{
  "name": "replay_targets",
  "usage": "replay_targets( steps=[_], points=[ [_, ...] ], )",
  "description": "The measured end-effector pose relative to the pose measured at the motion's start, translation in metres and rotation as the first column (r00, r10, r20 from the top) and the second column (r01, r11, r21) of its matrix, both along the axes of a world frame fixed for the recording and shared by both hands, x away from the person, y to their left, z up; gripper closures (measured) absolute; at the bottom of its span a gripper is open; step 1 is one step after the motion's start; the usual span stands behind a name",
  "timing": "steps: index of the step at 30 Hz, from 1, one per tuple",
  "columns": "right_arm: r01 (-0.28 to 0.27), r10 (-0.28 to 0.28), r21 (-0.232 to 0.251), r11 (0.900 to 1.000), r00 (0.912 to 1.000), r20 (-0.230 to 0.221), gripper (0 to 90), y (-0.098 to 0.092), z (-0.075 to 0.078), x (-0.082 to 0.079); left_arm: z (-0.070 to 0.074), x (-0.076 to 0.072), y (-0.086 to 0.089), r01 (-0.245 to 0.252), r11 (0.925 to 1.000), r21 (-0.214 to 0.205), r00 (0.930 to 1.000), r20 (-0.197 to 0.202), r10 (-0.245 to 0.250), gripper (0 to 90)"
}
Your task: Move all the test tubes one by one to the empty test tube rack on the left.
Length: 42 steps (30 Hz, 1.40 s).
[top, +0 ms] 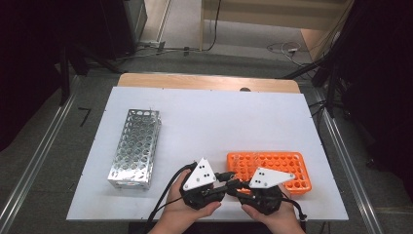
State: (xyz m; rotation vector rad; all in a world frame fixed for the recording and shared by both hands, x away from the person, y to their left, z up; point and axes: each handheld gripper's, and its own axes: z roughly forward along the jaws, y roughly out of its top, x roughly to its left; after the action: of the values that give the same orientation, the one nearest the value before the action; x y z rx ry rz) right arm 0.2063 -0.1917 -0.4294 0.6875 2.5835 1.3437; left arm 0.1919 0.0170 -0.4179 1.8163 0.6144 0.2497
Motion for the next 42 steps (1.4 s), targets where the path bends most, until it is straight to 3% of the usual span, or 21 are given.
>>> replay_targets(
  steps=[6, 13, 16, 21, 28, 33, 42],
  points=[
    [-0.001, 0.001, 0.015, 0.9999, 1.0000, -0.003, 74.2, -0.001, 0.001, 0.000, 0.001, -0.002, 0.000, -0.017, 0.9999, 0.001, 0.9995, 0.026, 0.016, 76.0],
    [-0.005, 0.005, 0.040, 0.9992, 1.0000, -0.004, 72.3, -0.003, 0.001, 0.001, 0.002, 0.000, 0.004, -0.013, 0.9998, -0.018, 0.9996, 0.026, 0.014, 76.4],
    [-0.032, 0.031, 0.060, 0.9977, 0.9994, 0.014, 59.0, -0.006, 0.001, 0.001, 0.004, 0.001, 0.007, -0.024, 0.9993, -0.027, 0.9995, 0.021, 0.025, 76.5],
    [-0.032, 0.030, 0.072, 0.9969, 0.9992, 0.027, 45.8, -0.011, 0.001, 0.001, 0.005, 0.003, 0.012, -0.041, 0.9985, -0.035, 0.9989, 0.020, 0.042, 76.5],
    [0.018, -0.019, 0.101, 0.9947, 0.9998, 0.010, 20.5, -0.022, 0.005, 0.006, 0.009, 0.006, 0.019, -0.064, 0.9971, -0.042, 0.9976, 0.025, 0.065, 76.5],
    [0.021, -0.021, 0.133, 0.9909, 0.9998, 0.000, 3.2, -0.033, 0.008, 0.009, 0.011, 0.007, 0.025, -0.078, 0.9962, -0.039, 0.9966, 0.024, 0.079, 76.5],
    [0.047, -0.048, 0.168, 0.9847, 0.9988, 0.006, 0.0, -0.052, 0.012, 0.015, 0.015, 0.012, 0.041, -0.122, 0.9913, -0.050, 0.9921, 0.024, 0.123, 76.5]
  ],
)
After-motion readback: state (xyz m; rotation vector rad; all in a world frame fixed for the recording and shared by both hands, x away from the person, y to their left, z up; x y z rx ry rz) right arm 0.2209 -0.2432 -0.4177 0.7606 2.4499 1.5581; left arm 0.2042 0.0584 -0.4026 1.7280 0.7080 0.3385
